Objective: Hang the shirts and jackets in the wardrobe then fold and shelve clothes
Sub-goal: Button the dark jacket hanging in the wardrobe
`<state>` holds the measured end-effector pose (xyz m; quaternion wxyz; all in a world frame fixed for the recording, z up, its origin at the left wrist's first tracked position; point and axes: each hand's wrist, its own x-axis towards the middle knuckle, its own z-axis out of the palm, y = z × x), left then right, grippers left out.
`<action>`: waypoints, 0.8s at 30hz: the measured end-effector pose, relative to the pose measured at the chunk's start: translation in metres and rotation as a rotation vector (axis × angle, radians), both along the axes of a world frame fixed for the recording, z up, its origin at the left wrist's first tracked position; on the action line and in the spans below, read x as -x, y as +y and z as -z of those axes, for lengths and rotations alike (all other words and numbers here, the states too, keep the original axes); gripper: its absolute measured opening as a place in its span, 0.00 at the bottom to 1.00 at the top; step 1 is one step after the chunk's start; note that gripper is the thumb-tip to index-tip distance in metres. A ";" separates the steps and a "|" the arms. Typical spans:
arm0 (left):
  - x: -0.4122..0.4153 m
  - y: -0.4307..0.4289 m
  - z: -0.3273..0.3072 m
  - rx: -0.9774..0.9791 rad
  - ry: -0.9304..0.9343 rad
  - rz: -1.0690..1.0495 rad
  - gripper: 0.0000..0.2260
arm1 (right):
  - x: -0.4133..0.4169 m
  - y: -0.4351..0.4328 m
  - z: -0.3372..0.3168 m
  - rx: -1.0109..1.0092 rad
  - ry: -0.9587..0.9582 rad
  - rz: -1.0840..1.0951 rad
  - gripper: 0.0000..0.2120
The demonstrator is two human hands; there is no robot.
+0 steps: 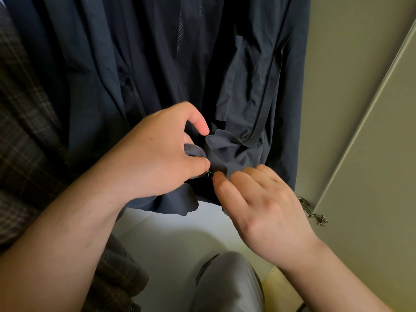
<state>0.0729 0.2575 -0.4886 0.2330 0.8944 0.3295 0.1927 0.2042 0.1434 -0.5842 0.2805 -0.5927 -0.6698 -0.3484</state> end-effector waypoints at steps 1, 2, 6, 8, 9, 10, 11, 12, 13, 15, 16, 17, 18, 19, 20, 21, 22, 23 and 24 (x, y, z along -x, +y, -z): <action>0.000 0.001 0.000 0.012 0.000 0.008 0.18 | 0.000 0.000 0.000 -0.002 -0.005 0.002 0.14; -0.001 0.001 0.000 0.018 -0.001 0.013 0.18 | 0.001 0.000 0.000 -0.004 -0.009 0.004 0.13; -0.001 0.001 0.001 -0.033 0.029 0.000 0.17 | 0.002 0.001 0.000 -0.010 -0.017 -0.001 0.14; -0.001 0.002 0.001 -0.039 0.033 -0.002 0.17 | 0.002 0.001 0.000 -0.012 -0.006 -0.005 0.16; -0.001 0.002 0.000 -0.036 0.029 -0.001 0.17 | 0.002 0.001 -0.001 -0.012 0.000 -0.007 0.17; -0.001 0.003 0.000 -0.031 0.023 0.002 0.17 | 0.002 0.001 -0.001 -0.010 0.004 -0.010 0.17; 0.000 0.003 -0.001 -0.023 0.015 0.008 0.18 | 0.002 0.001 -0.002 -0.009 0.005 -0.011 0.17; 0.000 0.004 -0.001 -0.014 0.009 0.013 0.18 | 0.001 0.001 -0.002 -0.009 0.005 -0.012 0.17; 0.001 0.004 -0.001 -0.008 0.008 0.016 0.18 | 0.001 0.002 -0.002 -0.010 0.005 -0.010 0.17; 0.001 0.005 -0.001 -0.003 0.016 0.021 0.18 | 0.002 0.002 -0.002 -0.010 0.005 -0.007 0.16; 0.001 0.005 -0.002 0.002 0.023 0.024 0.18 | 0.002 0.003 -0.002 -0.009 0.004 -0.008 0.16; 0.002 0.005 -0.002 0.011 0.029 0.027 0.18 | 0.003 0.003 -0.002 -0.009 0.006 -0.011 0.17; 0.002 0.005 -0.002 0.028 0.036 0.031 0.19 | 0.002 0.003 -0.002 -0.009 0.010 -0.016 0.18; 0.002 0.005 -0.002 0.045 0.041 0.035 0.20 | 0.002 0.003 -0.003 -0.013 0.014 -0.023 0.19; 0.002 0.005 -0.001 0.056 0.043 0.041 0.20 | 0.001 0.003 -0.003 -0.017 0.016 -0.031 0.19; 0.003 0.005 0.000 0.062 0.038 0.047 0.20 | 0.000 0.003 -0.004 -0.020 0.015 -0.040 0.20; 0.003 0.005 0.000 0.066 0.026 0.049 0.20 | -0.001 0.003 -0.005 -0.021 0.013 -0.047 0.20; 0.002 0.005 0.000 0.067 0.011 0.047 0.20 | -0.001 0.003 -0.005 -0.021 0.013 -0.050 0.20; 0.002 0.006 0.000 0.065 -0.003 0.040 0.19 | -0.002 0.003 -0.005 -0.019 0.014 -0.049 0.21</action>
